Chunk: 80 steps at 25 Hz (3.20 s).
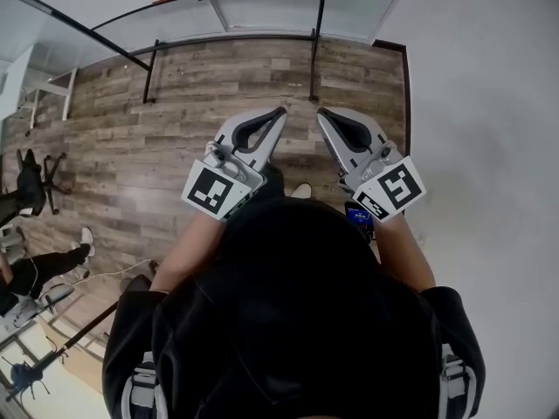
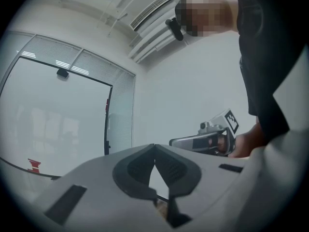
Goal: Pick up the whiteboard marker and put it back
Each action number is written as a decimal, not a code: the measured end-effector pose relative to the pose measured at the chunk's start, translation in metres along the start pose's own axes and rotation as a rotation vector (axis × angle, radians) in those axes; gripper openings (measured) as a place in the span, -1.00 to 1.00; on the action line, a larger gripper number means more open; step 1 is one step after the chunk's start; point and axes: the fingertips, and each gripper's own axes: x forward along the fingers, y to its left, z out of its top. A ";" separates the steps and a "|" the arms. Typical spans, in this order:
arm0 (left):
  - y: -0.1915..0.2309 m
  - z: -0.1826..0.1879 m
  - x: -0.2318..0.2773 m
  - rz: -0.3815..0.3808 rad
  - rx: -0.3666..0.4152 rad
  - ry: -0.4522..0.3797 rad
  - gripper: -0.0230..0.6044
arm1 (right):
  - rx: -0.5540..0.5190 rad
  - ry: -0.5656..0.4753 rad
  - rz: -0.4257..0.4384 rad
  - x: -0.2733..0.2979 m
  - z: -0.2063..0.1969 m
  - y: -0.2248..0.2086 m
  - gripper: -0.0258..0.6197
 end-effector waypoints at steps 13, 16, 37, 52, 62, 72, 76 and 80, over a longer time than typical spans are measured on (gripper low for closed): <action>0.063 -0.007 0.024 -0.024 -0.014 0.001 -0.92 | 0.016 0.031 -0.032 0.052 -0.003 -0.039 -0.94; 0.079 -0.007 0.030 -0.044 -0.020 -0.010 -0.92 | 0.020 0.036 -0.040 0.066 -0.006 -0.050 -0.94; 0.190 -0.006 0.064 -0.114 -0.053 -0.016 -0.92 | 0.026 0.074 -0.099 0.171 0.004 -0.101 -0.94; 0.277 -0.006 0.063 -0.153 -0.066 -0.009 -0.92 | 0.041 0.087 -0.152 0.255 0.002 -0.116 -0.94; 0.306 -0.011 0.074 -0.167 -0.086 -0.015 -0.92 | 0.052 0.104 -0.163 0.275 -0.007 -0.131 -0.94; 0.318 -0.024 0.125 -0.119 -0.072 0.014 -0.92 | 0.057 0.082 -0.120 0.276 -0.010 -0.190 -0.94; 0.327 -0.023 0.150 -0.084 -0.067 0.015 -0.92 | 0.050 0.082 -0.091 0.280 -0.007 -0.217 -0.94; 0.338 -0.022 0.179 -0.053 -0.069 0.018 -0.92 | 0.042 0.087 -0.068 0.284 -0.002 -0.251 -0.94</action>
